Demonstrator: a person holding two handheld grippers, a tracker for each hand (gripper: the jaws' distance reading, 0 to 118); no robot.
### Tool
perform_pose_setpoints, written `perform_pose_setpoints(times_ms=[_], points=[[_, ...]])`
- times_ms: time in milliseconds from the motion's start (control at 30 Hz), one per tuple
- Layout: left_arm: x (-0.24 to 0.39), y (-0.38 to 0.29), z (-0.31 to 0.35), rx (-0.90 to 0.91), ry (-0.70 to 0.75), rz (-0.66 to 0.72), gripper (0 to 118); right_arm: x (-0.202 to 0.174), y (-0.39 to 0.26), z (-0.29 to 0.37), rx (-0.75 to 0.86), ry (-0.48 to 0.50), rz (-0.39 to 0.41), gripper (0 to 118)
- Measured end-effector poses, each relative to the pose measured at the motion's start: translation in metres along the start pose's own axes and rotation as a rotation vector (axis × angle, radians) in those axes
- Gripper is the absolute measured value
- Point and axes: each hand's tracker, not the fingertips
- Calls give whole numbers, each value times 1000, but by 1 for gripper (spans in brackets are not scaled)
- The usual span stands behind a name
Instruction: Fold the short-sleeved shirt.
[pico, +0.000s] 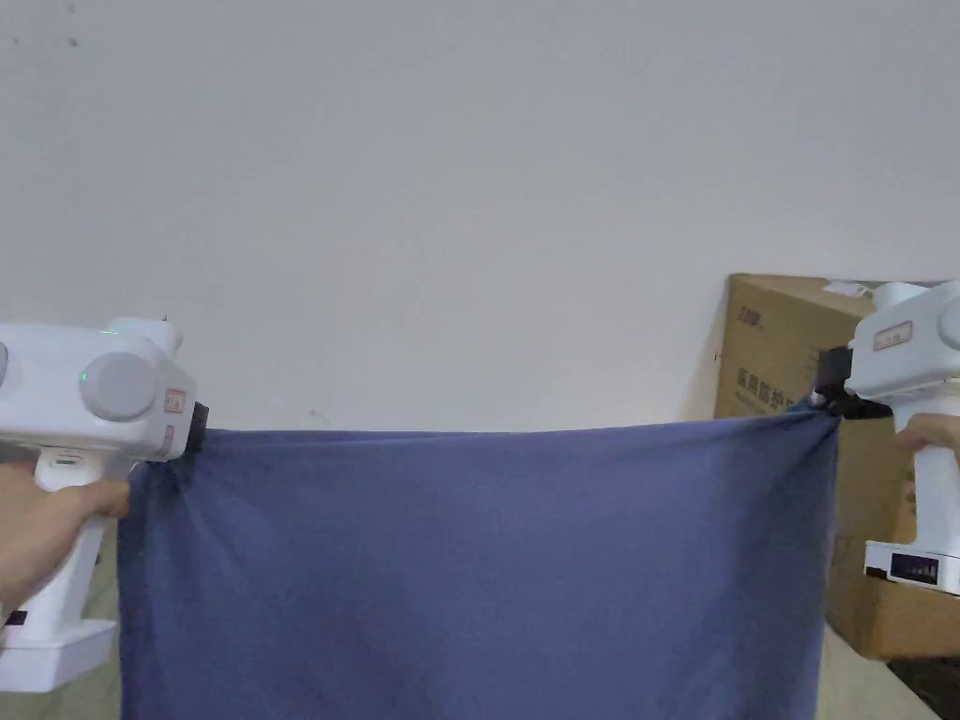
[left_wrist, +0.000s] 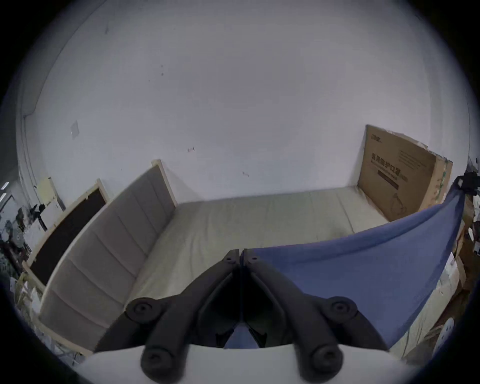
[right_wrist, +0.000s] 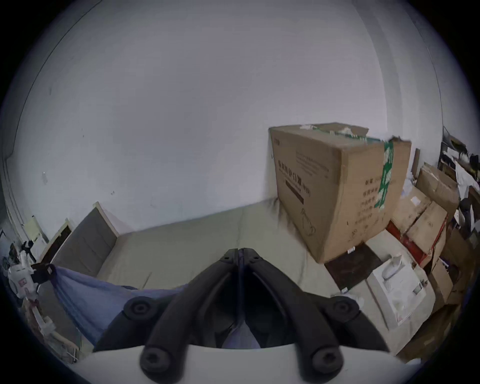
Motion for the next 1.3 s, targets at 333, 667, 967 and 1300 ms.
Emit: perform_pose_setpoints(times_ms=[333,667,967,1300], points=[[-34,154,-33,177,60,95,0,-75,141,-25,165,3,-20,3],[-40,209,-52,334,148,95,0,-98,173,-53,223,18,-30,3],[8,39,-235,-29,150,-15,0,-73,22,-222,-147,-68,-13,3],[48,-208,-394,-539,99,-9,0,-17,-207,-371,-592,-195,-62,3]])
